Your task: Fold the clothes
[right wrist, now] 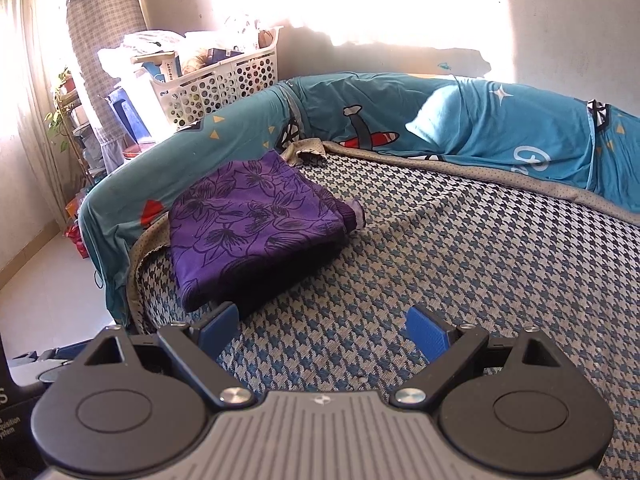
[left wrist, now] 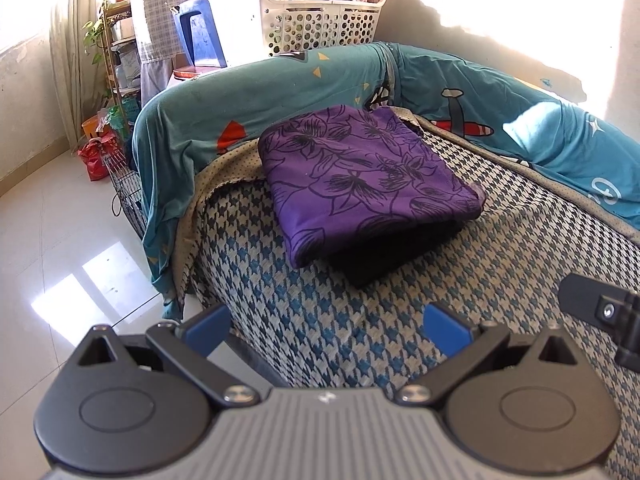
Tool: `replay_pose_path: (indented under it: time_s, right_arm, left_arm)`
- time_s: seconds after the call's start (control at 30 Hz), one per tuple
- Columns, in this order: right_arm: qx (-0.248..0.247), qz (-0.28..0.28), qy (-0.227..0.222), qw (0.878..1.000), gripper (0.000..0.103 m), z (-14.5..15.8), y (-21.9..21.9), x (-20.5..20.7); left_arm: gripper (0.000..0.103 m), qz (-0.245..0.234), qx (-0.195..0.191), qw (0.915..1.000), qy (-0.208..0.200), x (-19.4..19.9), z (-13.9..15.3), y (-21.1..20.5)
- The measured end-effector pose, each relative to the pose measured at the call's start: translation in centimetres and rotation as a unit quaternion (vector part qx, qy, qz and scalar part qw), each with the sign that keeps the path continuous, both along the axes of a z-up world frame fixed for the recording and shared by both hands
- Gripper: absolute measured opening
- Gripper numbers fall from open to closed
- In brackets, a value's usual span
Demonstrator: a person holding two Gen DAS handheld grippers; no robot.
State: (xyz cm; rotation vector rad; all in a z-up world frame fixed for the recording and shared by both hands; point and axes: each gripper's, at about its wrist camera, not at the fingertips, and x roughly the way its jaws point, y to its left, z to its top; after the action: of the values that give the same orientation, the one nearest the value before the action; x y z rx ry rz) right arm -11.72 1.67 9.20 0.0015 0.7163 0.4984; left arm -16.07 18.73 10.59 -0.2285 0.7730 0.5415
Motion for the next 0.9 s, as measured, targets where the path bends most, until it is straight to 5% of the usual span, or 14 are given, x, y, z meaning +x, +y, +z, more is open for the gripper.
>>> replay_pose_path:
  time_s: [0.9]
  right_arm:
    - [-0.034,-0.021,0.011,0.999,0.092,-2.1,2.0,0.0]
  left_arm:
    - [0.103,0.023,0.004,0.9995,0.023,-0.3,-0.2,1.7]
